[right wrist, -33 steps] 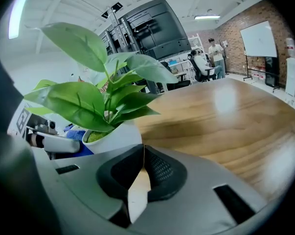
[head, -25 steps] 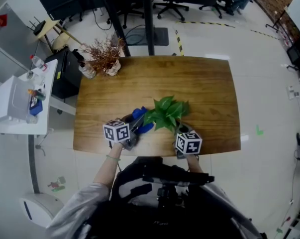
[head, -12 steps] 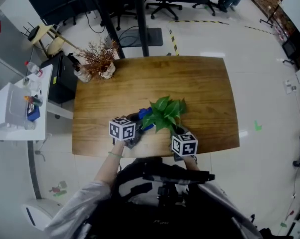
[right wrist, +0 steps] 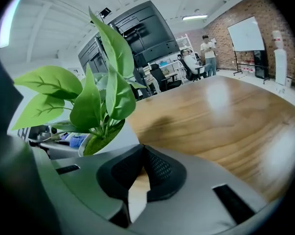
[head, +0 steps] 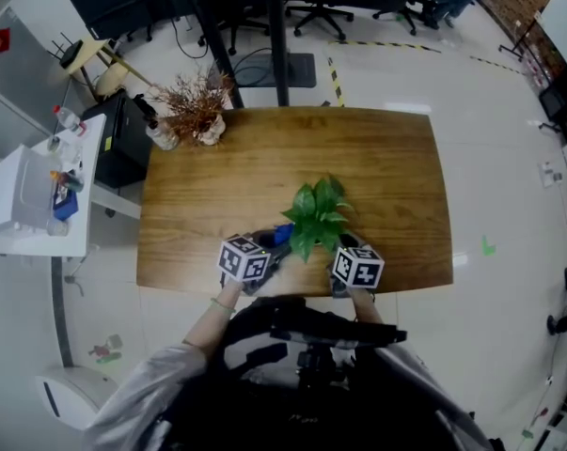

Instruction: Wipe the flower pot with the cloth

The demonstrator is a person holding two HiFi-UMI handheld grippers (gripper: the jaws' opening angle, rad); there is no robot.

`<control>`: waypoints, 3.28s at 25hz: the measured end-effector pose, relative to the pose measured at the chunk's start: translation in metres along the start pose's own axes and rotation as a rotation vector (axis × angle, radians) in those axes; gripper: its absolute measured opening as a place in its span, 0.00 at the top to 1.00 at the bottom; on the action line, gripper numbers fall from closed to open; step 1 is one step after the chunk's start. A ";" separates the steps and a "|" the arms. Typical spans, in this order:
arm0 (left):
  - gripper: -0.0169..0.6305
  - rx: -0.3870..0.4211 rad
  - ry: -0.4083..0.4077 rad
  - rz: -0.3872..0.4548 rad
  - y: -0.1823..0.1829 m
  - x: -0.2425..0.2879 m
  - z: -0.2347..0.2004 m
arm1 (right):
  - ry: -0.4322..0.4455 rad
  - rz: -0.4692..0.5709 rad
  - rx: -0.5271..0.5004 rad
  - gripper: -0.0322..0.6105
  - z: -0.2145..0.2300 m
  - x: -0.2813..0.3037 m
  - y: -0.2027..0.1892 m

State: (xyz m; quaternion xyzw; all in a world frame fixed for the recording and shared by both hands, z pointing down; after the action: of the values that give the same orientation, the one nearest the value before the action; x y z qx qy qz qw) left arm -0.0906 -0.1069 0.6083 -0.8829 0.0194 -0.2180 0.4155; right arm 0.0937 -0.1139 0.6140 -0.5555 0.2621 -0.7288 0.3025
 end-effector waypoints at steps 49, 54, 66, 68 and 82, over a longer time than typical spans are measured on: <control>0.86 0.250 -0.015 -0.238 -0.010 0.034 0.018 | 0.007 -0.044 -0.064 0.94 -0.008 -0.007 -0.018; 0.86 0.021 0.038 0.006 0.005 0.007 0.006 | 0.004 -0.026 -0.038 0.94 -0.004 -0.011 -0.015; 0.86 0.072 -0.039 0.157 0.064 0.000 -0.035 | 0.010 0.081 0.044 0.94 0.004 -0.029 0.021; 0.87 0.066 -0.055 0.142 0.062 0.004 -0.034 | 0.019 0.076 0.034 0.94 0.001 -0.027 0.021; 0.86 0.124 -0.061 -0.020 0.011 0.015 0.016 | -0.011 0.039 0.096 0.94 0.013 -0.018 0.006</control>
State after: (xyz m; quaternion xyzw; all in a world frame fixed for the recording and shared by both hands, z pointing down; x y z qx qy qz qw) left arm -0.0690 -0.1055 0.5963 -0.8618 -0.0156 -0.1960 0.4677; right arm 0.1107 -0.1055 0.6009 -0.5392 0.2357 -0.7315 0.3445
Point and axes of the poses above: the fingertips, and each gripper's own axes: x forward along the fingers, z to its right, y out of its top, the point moved 6 cm from there along -x, backward along the fingers, and after that the axes turned 12 degrees about -y, right-handed, at the moved point
